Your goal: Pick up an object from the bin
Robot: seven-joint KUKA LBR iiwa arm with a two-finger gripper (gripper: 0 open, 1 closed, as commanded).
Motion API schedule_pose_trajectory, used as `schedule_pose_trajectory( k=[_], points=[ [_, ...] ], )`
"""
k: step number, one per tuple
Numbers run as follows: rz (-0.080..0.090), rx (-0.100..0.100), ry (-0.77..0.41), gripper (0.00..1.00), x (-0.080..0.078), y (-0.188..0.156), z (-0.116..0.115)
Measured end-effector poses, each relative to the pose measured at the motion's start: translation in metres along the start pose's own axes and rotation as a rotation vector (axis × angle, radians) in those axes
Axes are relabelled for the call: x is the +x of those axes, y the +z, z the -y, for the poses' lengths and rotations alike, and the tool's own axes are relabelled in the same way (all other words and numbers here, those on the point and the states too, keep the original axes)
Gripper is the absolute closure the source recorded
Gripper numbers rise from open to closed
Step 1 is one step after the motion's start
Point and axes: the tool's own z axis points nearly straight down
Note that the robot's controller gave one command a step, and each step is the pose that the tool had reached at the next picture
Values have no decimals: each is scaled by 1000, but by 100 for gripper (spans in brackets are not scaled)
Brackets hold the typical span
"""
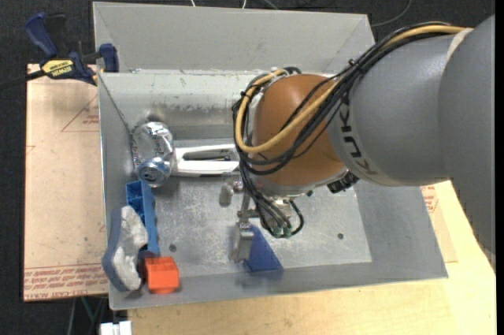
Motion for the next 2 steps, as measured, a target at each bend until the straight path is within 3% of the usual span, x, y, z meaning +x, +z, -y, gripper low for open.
schedule_pose_trajectory(
  k=[1, 2],
  points=[
    [0, 0, 0, 0, 0, 0, 0],
    [-1, 0, -276, 0, -12, 23, 16]
  ],
)
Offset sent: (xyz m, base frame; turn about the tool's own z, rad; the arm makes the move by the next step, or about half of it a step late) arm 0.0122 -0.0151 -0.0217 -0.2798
